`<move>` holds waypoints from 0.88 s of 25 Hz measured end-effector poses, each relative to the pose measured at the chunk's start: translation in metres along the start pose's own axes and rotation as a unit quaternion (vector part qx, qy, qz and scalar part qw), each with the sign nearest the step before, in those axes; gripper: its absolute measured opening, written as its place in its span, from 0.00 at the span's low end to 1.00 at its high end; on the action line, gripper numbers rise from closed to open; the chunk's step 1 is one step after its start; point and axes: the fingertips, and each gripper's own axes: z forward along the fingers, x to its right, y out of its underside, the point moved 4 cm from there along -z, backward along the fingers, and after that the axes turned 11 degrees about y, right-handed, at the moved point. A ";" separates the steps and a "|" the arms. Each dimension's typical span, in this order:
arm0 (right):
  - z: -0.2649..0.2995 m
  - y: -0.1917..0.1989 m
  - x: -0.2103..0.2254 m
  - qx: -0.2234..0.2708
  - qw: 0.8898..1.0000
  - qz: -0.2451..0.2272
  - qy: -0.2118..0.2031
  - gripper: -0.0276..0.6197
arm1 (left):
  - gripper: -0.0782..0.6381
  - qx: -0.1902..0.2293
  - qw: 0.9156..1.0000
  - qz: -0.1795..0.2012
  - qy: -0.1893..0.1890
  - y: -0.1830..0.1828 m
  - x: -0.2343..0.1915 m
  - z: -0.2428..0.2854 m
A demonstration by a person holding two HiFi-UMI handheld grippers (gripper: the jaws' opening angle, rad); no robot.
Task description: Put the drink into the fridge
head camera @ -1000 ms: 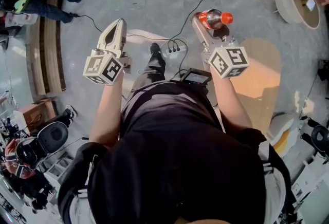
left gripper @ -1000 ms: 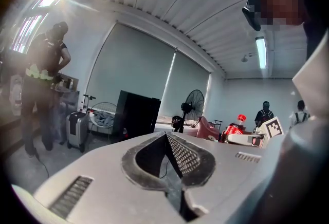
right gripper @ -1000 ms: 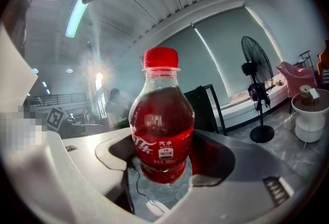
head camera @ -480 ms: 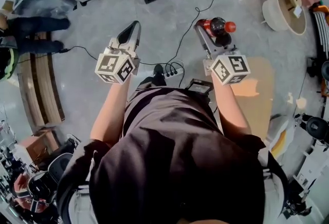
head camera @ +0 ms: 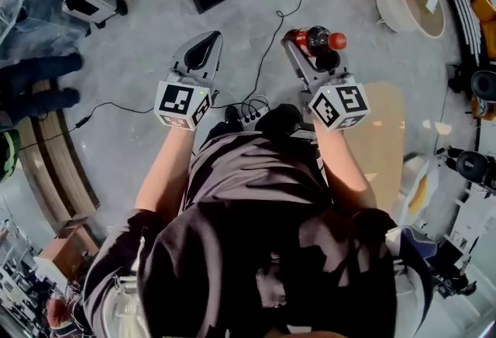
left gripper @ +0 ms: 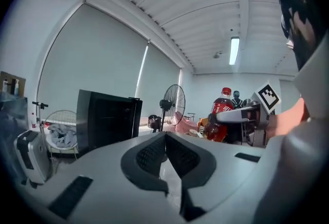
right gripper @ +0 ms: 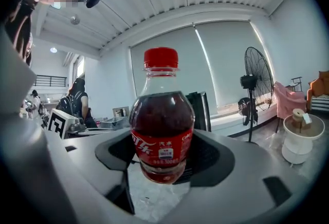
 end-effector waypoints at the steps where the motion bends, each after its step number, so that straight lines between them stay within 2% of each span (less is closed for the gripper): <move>1: 0.005 0.000 0.003 -0.003 1.000 -0.003 0.003 0.51 | 0.13 0.000 1.000 -0.006 -0.001 0.000 -0.003 0.007; 4: 0.021 0.002 0.019 -0.009 1.000 0.001 0.008 0.51 | 0.13 -0.001 1.000 -0.008 -0.004 0.000 -0.011 0.031; 8: 0.046 0.004 0.051 -0.010 1.000 0.005 -0.010 0.51 | 0.13 -0.002 1.000 0.003 -0.022 0.002 -0.023 0.068; 15: 0.122 -0.018 0.116 -0.010 0.998 0.003 -0.069 0.51 | 0.13 -0.008 0.996 -0.006 -0.088 -0.007 -0.049 0.144; 22: 0.195 -0.052 0.171 -0.011 0.990 0.001 -0.137 0.51 | 0.13 -0.015 0.986 -0.019 -0.166 -0.028 -0.070 0.200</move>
